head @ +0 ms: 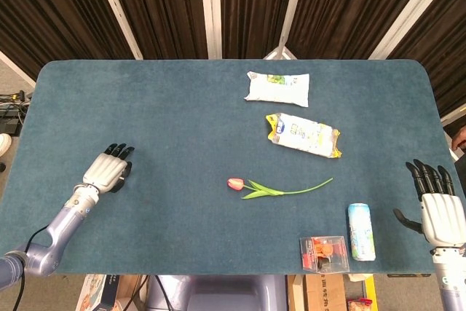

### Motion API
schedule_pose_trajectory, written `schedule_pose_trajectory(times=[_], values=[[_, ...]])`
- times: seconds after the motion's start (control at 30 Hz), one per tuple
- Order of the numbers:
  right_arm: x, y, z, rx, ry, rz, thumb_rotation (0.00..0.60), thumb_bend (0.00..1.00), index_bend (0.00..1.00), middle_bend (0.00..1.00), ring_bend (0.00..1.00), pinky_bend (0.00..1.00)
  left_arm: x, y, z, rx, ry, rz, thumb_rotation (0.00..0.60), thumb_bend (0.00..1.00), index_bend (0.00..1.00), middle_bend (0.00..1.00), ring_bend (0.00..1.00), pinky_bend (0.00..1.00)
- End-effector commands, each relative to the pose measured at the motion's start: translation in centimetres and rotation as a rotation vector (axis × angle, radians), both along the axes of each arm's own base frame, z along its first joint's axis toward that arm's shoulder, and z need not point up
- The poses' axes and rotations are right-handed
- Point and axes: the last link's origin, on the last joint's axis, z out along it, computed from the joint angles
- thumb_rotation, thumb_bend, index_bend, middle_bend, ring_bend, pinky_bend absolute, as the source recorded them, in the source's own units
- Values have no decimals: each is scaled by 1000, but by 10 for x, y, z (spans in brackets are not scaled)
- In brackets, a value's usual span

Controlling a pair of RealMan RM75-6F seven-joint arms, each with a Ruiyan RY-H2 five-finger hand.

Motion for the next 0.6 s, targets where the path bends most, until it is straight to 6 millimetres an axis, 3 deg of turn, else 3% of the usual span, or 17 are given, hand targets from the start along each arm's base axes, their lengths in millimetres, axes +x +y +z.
schedule_pose_trajectory(times=[0.03, 0.6], values=[[0, 0, 0, 1, -2, 0, 600, 193, 103, 103, 104, 32, 1, 0, 0, 2, -3, -2, 600, 511, 539, 79, 45, 84], [-1, -1, -2, 11, -7, -5, 600, 193, 103, 103, 104, 32, 1, 2, 7, 27, -7, 1, 600, 526, 562, 88, 46, 84]])
